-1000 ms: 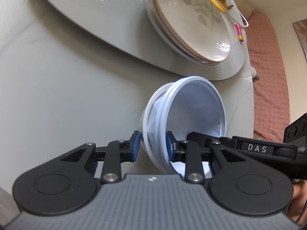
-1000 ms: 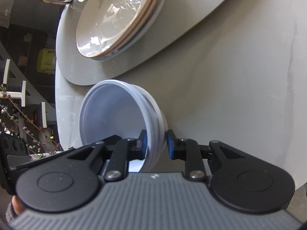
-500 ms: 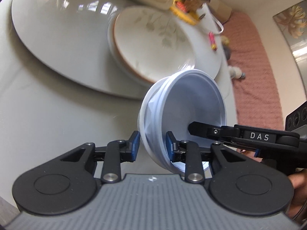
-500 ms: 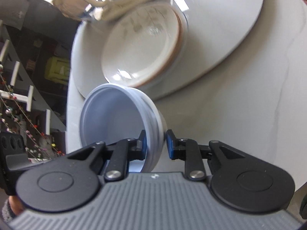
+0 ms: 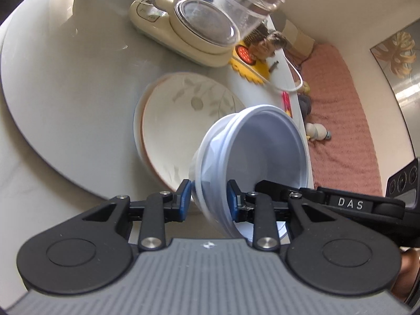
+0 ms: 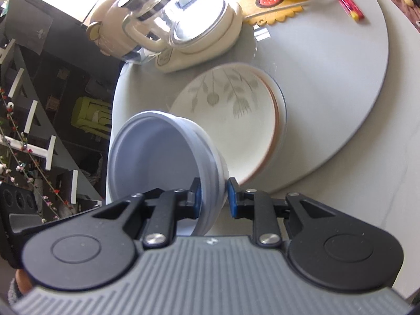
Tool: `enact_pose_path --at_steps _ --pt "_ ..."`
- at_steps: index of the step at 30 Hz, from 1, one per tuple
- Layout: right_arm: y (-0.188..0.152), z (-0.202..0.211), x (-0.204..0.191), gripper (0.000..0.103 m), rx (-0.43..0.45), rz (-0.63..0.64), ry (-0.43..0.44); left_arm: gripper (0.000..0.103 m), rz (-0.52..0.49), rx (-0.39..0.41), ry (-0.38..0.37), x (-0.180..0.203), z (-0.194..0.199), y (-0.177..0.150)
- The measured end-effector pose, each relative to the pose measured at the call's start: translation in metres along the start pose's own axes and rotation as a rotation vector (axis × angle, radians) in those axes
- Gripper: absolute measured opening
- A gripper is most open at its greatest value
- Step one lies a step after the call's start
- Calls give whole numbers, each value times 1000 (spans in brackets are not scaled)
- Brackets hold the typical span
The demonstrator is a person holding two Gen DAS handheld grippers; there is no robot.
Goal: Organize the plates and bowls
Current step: 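Lift the stacked bowls with both grippers and carry them onto the plate stack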
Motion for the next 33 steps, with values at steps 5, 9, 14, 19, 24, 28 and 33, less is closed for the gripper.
enact_pose_path --at_steps 5,9,14,19,24,28,33 --pt "17 -15 -3 24 -2 18 -20 33 8 -3 10 -6 -17 22" --pt "28 -27 -5 24 14 36 -40 33 2 -21 23 -9 -31 29" --pt "39 -42 -1 24 18 34 -55 33 36 -21 18 -16 -49 36" --pt "44 -50 3 24 7 14 -74 34 26 -36 22 -18 -54 38" --pt "45 -55 3 24 8 11 -86 34 10 -55 27 -19 -60 41" --pt "45 -55 0 25 30 18 -105 35 -15 -59 41 -19 -60 46" --pt "47 -53 -2 26 55 -1 -114 44 -34 -66 35 -21 -54 52"
Point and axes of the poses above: each gripper's, at about its wrist camera, not at the fingertips, and z roughly against the way its jaws point, x to its right, y to its top, the point moved 4 cm from there along -z, roughly the way its jaws point, and after that the axes turned 7 degrees about -z, right-handed, at the moved point
